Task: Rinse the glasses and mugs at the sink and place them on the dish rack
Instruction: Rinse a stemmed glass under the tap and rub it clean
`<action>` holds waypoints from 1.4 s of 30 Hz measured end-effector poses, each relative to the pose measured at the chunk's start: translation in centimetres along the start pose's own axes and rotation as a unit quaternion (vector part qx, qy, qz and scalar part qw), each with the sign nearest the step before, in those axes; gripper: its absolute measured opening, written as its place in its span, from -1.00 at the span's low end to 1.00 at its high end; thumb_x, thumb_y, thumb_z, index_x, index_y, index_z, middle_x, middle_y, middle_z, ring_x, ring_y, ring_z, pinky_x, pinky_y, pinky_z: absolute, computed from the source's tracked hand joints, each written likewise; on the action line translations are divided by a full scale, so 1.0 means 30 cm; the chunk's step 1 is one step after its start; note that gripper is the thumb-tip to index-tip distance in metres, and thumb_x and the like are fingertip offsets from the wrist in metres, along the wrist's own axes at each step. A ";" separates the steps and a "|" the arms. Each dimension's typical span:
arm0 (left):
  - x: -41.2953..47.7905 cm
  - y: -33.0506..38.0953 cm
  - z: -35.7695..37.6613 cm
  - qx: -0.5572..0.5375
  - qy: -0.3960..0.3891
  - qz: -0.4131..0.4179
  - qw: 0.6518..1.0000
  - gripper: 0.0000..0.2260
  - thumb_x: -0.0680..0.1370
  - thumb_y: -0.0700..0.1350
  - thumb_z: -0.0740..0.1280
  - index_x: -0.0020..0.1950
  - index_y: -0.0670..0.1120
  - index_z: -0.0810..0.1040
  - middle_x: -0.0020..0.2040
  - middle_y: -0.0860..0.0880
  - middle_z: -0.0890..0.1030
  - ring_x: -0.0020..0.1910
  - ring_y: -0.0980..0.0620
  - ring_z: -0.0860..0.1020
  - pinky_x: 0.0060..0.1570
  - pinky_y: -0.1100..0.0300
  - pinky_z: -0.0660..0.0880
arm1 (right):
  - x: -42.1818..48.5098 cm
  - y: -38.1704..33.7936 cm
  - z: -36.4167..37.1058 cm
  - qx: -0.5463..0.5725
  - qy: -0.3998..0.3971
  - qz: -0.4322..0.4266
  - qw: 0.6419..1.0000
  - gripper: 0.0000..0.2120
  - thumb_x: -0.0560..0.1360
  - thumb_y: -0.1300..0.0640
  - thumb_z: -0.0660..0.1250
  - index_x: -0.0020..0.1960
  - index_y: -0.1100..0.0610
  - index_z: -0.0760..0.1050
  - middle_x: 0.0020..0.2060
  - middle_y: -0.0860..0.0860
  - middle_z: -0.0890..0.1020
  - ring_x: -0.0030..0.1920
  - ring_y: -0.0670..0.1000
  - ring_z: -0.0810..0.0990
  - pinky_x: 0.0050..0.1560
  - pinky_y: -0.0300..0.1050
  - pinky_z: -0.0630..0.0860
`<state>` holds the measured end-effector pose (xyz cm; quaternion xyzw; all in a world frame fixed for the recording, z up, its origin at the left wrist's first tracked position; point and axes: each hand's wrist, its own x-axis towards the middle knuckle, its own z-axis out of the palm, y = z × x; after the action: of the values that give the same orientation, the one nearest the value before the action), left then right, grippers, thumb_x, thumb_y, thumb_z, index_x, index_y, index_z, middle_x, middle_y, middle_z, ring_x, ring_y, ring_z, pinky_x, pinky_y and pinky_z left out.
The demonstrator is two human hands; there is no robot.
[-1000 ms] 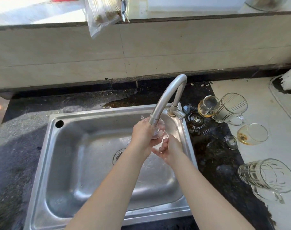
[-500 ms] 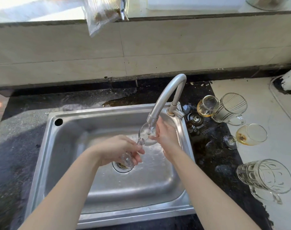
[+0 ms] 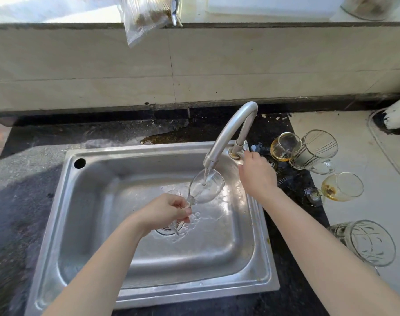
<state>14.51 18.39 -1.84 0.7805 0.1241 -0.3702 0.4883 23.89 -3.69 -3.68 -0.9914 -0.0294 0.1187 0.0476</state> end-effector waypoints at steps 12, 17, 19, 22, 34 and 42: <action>0.015 0.013 0.012 -0.015 0.034 -0.011 0.999 -0.82 0.56 -0.07 0.36 -0.24 -0.03 0.58 -0.28 0.08 0.65 -0.19 0.02 0.43 -0.26 0.19 0.28 | 0.080 0.010 -0.079 0.037 -0.032 0.035 0.998 -0.80 0.54 0.31 0.16 0.13 0.22 0.45 0.04 0.17 0.58 0.05 0.19 0.56 -0.17 -0.04 0.39; -0.002 0.024 0.015 -0.006 0.060 -0.025 0.998 -0.84 0.56 -0.07 0.35 -0.19 -0.08 0.59 -0.34 0.08 0.64 -0.26 0.07 0.48 -0.34 0.22 0.30 | 0.034 0.003 -0.079 -0.009 -0.021 0.017 1.000 -0.69 0.54 0.30 0.20 0.28 0.18 0.39 0.15 0.13 0.52 0.11 0.18 0.53 -0.17 -0.03 0.38; -0.012 0.033 0.016 0.005 0.067 -0.037 0.997 -0.84 0.56 -0.10 0.34 -0.20 -0.11 0.58 -0.40 0.05 0.62 -0.34 0.06 0.48 -0.35 0.24 0.33 | -0.030 -0.006 -0.071 -0.003 0.053 -0.032 0.998 -0.64 0.51 0.30 0.22 0.31 0.19 0.38 0.20 0.12 0.45 0.13 0.16 0.48 -0.17 -0.04 0.38; -0.018 0.071 0.033 0.054 0.096 -0.068 0.992 -0.84 0.53 -0.14 0.32 -0.22 -0.14 0.58 -0.40 0.00 0.60 -0.39 0.01 0.56 -0.31 0.27 0.50 | -0.144 -0.048 -0.043 0.029 0.075 -0.169 0.982 -0.44 0.43 0.30 0.28 0.41 0.12 0.30 0.34 0.10 0.36 0.29 0.15 0.34 0.11 -0.03 0.40; -0.198 0.233 0.078 -0.040 0.111 0.001 0.993 -0.74 0.50 0.04 0.32 -0.25 -0.11 0.61 -0.41 -0.01 0.58 -0.53 0.06 0.54 -0.41 0.30 0.49 | -0.259 -0.076 0.069 0.052 -0.040 -0.271 0.960 -0.30 0.40 -0.07 0.41 0.47 -0.06 0.22 0.20 0.03 0.48 0.16 0.09 0.43 0.13 0.00 0.44; -0.264 0.207 0.052 -0.069 0.116 0.139 0.981 -0.76 0.58 -0.01 0.31 -0.07 -0.15 0.66 -0.33 0.02 0.57 -0.42 0.19 0.44 -0.25 0.27 0.43 | -0.368 -0.076 0.025 0.273 -0.089 -0.194 0.938 -0.33 0.27 -0.03 0.53 0.32 -0.21 0.36 0.20 -0.09 0.51 0.21 -0.01 0.42 0.21 0.06 0.43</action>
<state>11.74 15.32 7.48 0.7922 0.0959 -0.1965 0.5698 12.89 -2.11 -1.59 -0.9007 -0.1917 0.1980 0.3359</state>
